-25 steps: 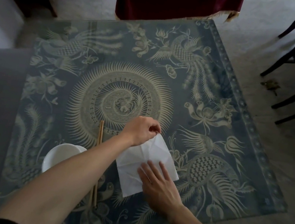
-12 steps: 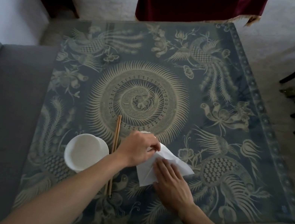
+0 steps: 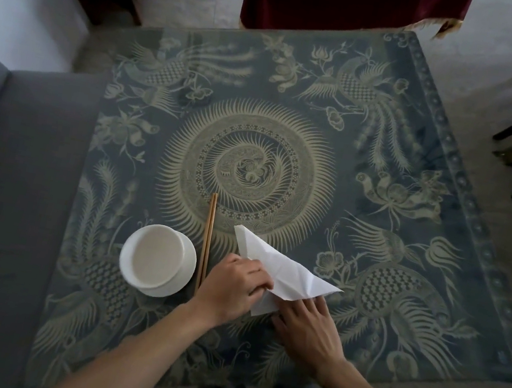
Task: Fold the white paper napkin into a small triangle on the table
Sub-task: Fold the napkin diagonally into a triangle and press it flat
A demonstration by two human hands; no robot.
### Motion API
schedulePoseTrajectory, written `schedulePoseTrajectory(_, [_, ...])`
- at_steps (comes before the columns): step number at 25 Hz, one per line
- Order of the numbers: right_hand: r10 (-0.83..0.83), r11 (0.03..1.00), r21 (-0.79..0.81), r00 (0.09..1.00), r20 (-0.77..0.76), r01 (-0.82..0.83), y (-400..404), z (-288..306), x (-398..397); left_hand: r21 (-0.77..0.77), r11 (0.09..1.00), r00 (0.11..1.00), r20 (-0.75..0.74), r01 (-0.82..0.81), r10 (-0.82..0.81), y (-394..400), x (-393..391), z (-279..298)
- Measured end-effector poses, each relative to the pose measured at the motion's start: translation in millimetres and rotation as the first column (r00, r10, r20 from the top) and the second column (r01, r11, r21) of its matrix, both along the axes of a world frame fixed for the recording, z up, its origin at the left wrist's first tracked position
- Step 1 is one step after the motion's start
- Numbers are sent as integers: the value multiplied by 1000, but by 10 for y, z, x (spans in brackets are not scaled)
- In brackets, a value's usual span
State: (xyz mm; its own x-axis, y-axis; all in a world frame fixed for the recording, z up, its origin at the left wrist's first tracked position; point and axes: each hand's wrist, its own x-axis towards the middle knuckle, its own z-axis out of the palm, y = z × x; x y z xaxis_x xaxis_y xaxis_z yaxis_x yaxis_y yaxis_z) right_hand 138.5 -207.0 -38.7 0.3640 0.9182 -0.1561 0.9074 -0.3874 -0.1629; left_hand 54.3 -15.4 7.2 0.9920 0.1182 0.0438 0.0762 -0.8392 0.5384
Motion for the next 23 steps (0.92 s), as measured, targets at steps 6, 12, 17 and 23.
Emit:
schedulePoseTrajectory(6, [-28,999,25,1000,9,28,-12,-4,8,36,997,998,15,65,-66,-29,-102,-48])
schedulePoseTrajectory(12, [-19,1000,25,1000,-11,19,-116,-28,59,101,989,994,-15,105,-104,-54,-148,-126])
schedulePoseTrajectory(17, [-76,996,44,997,1,76,-275,-67,82,106,989,993,-59,107,-101,-86,-194,-222])
schedulePoseTrajectory(23, [-128,989,72,992,22,126,-362,-55,75,145,982,990,-91,124,-111,-116,-259,-317])
